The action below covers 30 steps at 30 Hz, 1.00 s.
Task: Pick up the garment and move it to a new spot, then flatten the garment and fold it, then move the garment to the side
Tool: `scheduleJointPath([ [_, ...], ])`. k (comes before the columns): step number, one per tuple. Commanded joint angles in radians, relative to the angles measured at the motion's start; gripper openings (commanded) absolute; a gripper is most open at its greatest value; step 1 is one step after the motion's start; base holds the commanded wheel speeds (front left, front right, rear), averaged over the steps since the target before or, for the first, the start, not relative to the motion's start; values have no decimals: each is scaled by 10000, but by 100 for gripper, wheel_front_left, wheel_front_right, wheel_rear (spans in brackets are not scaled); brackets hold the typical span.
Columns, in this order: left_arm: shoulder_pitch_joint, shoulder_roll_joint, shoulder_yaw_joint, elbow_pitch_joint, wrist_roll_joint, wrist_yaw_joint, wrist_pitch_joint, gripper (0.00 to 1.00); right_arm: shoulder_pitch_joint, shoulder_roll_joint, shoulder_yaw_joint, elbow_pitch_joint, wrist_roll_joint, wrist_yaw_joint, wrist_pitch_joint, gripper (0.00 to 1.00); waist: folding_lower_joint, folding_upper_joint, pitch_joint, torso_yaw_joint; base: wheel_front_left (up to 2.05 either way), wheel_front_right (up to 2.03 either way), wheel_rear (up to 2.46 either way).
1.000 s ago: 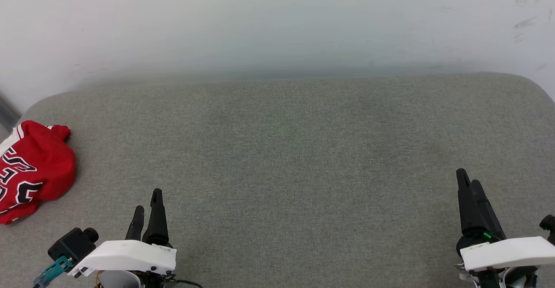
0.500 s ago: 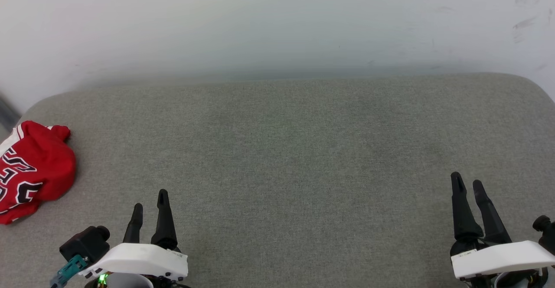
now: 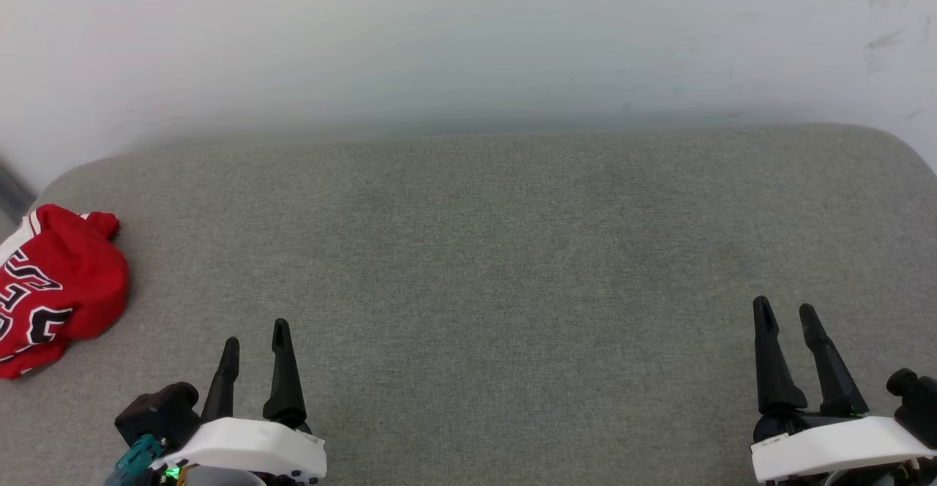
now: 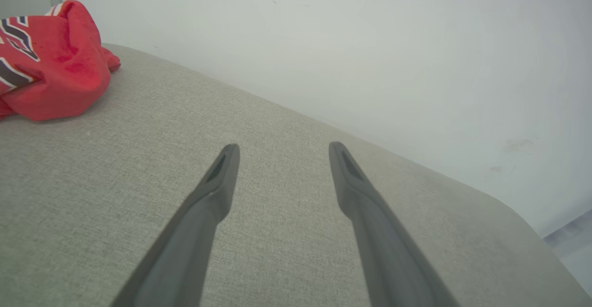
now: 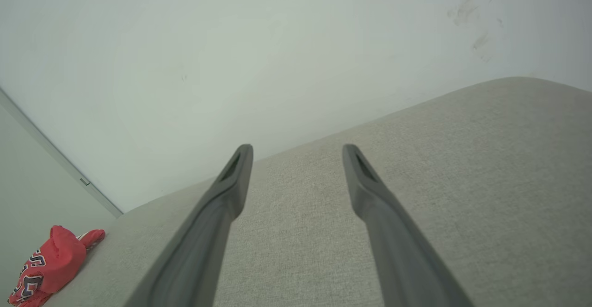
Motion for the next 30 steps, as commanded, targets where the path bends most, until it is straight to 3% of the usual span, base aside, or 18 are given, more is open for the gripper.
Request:
scheduleJointPath([
  [1,-7,29,-25,-109,200,-27,-83,100,16,-25,19,-151,-230,0,-72,100,0,0,0,3,0,0,0],
  [30,350,27,-142,46,2400,-130,-733,100,403,-23,180,-519,-2763,0,-726,100,0,0,-32,2,0,0,0],
])
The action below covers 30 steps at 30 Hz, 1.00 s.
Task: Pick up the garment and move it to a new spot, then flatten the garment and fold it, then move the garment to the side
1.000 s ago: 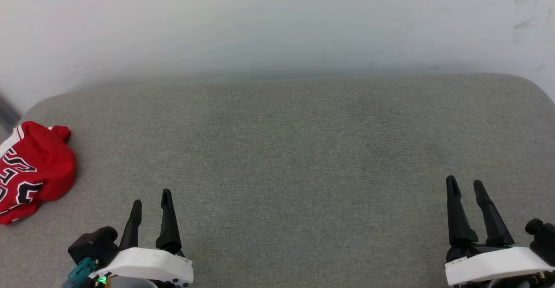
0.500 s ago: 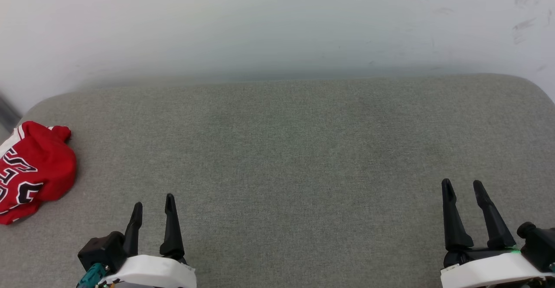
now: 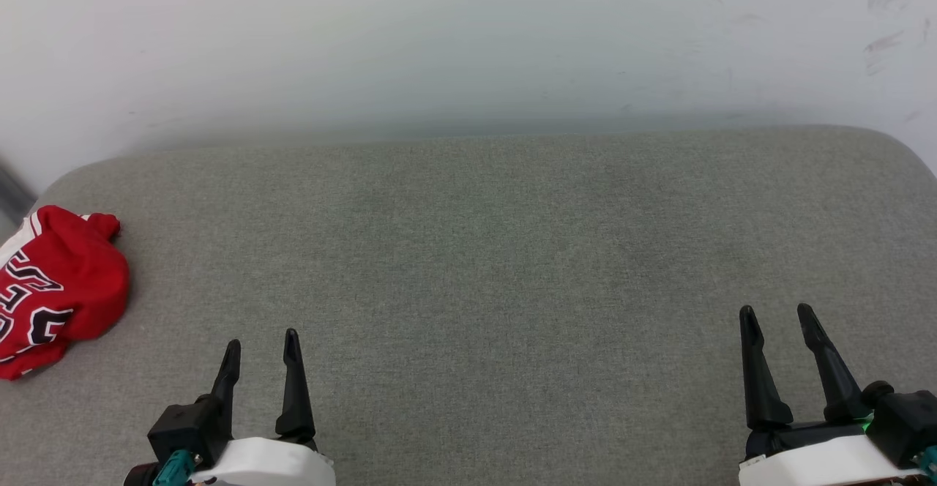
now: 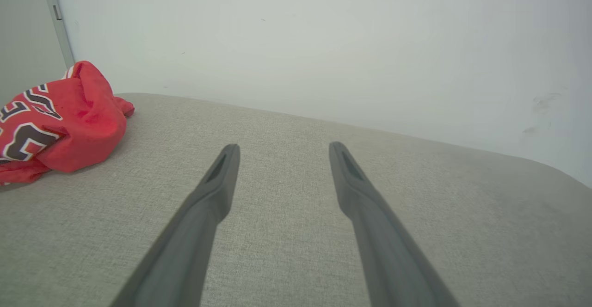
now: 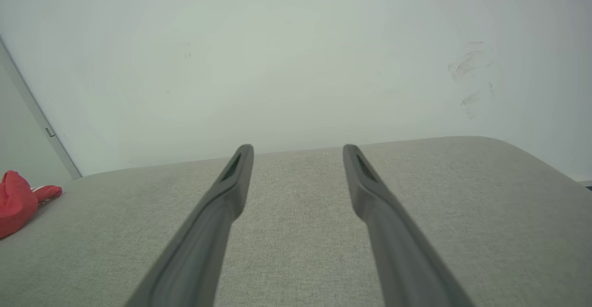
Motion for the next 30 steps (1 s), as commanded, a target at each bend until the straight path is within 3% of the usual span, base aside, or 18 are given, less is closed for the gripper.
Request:
scheduleJointPath([
  [1,99,26,-26,-83,194,51,-76,100,61,-19,25,-102,-153,0,-91,100,0,0,1,2,0,0,0],
  [22,353,26,-156,30,1353,56,-471,100,344,-17,-64,-314,-1125,0,-465,100,0,0,-7,-38,0,0,0],
  [30,357,26,-108,191,1116,84,-448,100,392,-17,-22,-163,-796,-1,-448,100,0,0,-18,-32,0,0,0],
])
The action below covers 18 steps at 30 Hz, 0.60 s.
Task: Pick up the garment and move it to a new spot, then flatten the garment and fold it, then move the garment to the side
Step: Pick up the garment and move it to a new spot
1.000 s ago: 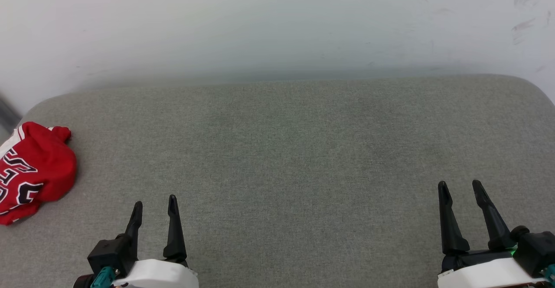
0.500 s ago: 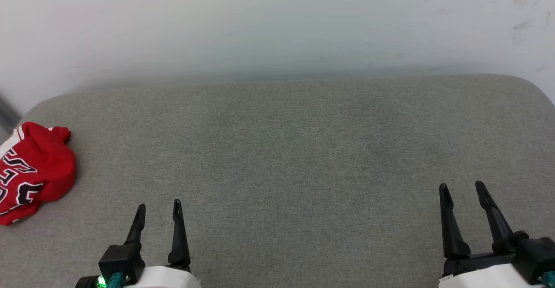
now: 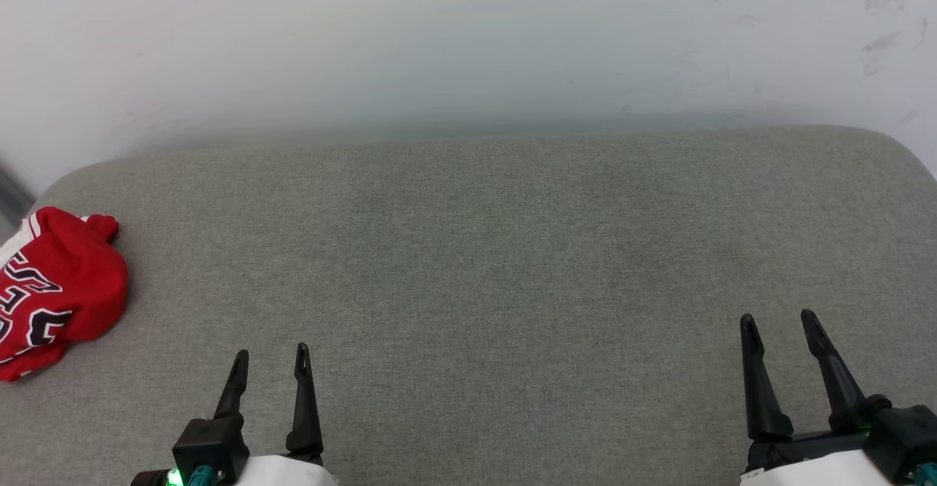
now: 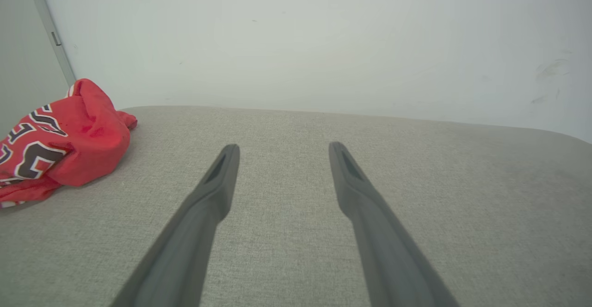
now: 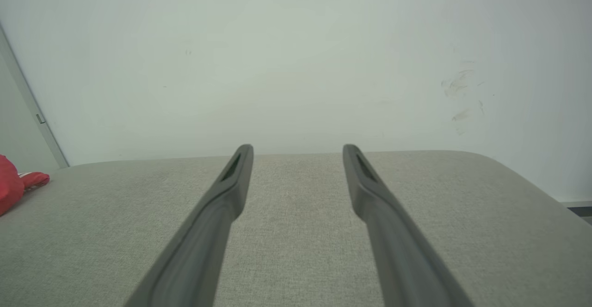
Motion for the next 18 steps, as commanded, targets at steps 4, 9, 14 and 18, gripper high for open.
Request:
scheduleJointPath([
  [4,98,20,60,77,-66,57,-28,100,137,-15,37,32,115,0,-25,100,0,-1,-1,-11,0,0,0],
  [9,102,20,46,110,-86,19,-28,100,164,-15,53,56,157,0,-25,100,0,-1,-5,-9,0,0,0],
  [14,65,20,82,123,-114,45,-28,100,164,-15,90,52,172,0,-25,100,0,-1,2,17,0,0,0],
  [18,25,20,139,89,-84,121,-28,100,164,-15,60,-24,76,0,-25,100,0,-1,5,147,0,0,0],
])
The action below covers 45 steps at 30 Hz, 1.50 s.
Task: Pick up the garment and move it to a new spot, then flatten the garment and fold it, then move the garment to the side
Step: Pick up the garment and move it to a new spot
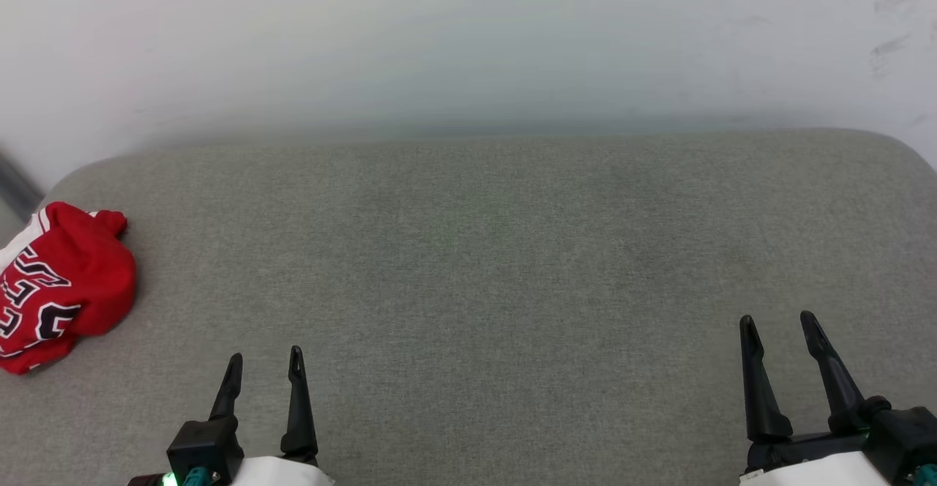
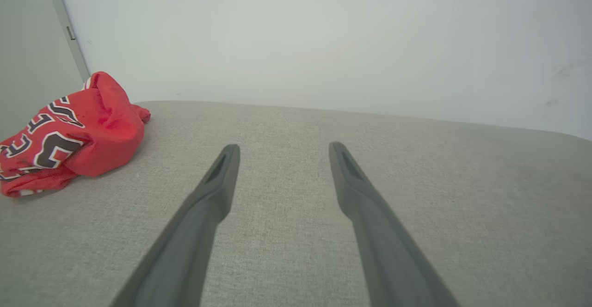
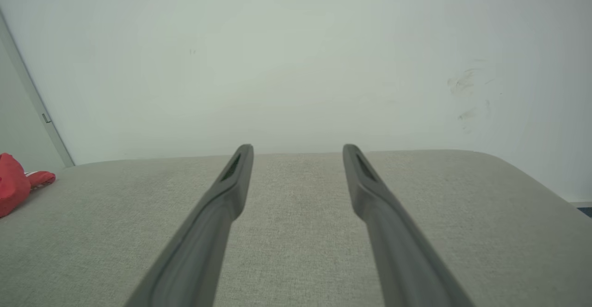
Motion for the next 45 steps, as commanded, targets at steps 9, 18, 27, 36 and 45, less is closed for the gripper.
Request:
scheduleJointPath([
  [9,-6,18,138,-105,84,275,-28,100,277,-14,3,-155,-255,-2,-25,100,0,0,-33,900,0,0,0],
  [18,172,17,339,-120,152,563,-28,100,429,-15,31,-194,-302,-2,-23,100,0,0,-141,2224,0,0,0],
  [27,307,17,709,-31,115,372,-28,100,606,-14,122,-179,-209,-3,-23,100,0,0,-250,3502,0,0,0],
  [36,382,17,977,21,48,422,-28,100,738,-14,237,-149,-192,-3,-23,100,0,0,-274,4409,0,0,0],
  [45,427,17,1130,-43,-83,256,-28,100,702,-14,364,-170,-262,-3,-23,100,0,0,-210,4549,0,0,0],
])
